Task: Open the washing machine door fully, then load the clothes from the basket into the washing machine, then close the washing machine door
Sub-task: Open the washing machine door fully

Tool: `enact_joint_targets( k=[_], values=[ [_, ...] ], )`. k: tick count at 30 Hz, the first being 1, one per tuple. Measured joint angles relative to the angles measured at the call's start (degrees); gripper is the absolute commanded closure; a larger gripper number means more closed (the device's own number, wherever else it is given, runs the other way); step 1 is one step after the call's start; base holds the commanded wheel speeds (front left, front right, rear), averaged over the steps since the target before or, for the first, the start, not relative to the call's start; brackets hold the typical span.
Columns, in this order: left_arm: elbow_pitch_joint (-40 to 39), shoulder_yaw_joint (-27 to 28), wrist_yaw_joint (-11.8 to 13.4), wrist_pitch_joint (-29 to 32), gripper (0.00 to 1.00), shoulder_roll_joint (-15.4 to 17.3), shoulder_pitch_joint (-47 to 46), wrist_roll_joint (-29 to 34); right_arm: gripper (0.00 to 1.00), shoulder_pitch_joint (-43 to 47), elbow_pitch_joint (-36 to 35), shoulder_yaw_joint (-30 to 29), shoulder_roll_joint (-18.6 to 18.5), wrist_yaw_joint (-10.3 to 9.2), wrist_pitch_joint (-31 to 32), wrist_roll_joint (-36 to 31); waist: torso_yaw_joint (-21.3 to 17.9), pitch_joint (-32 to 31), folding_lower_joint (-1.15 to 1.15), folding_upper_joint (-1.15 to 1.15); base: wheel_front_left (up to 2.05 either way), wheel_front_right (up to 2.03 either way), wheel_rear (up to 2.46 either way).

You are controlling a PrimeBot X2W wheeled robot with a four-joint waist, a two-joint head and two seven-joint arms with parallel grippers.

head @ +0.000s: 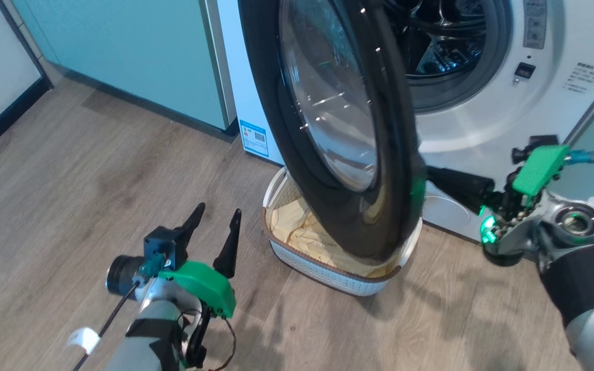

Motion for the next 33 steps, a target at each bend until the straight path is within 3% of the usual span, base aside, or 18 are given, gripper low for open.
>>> enact_joint_targets(
  k=[10, 22, 33],
  values=[
    [0.36, 0.9, -0.9, 0.0, 0.0, 0.12, 1.38, 0.99, 1.0, 1.24, -0.64, 4.11, 1.86, 0.0, -0.31, 1.69, -0.72, -1.27, 0.0, 0.0, 0.0, 0.0, 0.0],
    [0.37, 2.37, -1.26, 0.0, 0.0, 0.11, 1.38, 1.49, 1.0, 1.51, -3.3, 13.54, 1.93, 0.0, -3.72, 10.55, -1.15, -1.13, 0.0, 0.0, 0.0, 0.0, 0.0],
    [0.45, 2.87, -1.43, 0.0, 0.0, 0.1, 1.38, 1.93, 1.0, 1.7, -4.02, 12.55, 1.98, 0.0, -7.45, 11.41, -2.11, -1.82, 0.0, 0.0, 0.0, 0.0, 0.0]
  ],
)
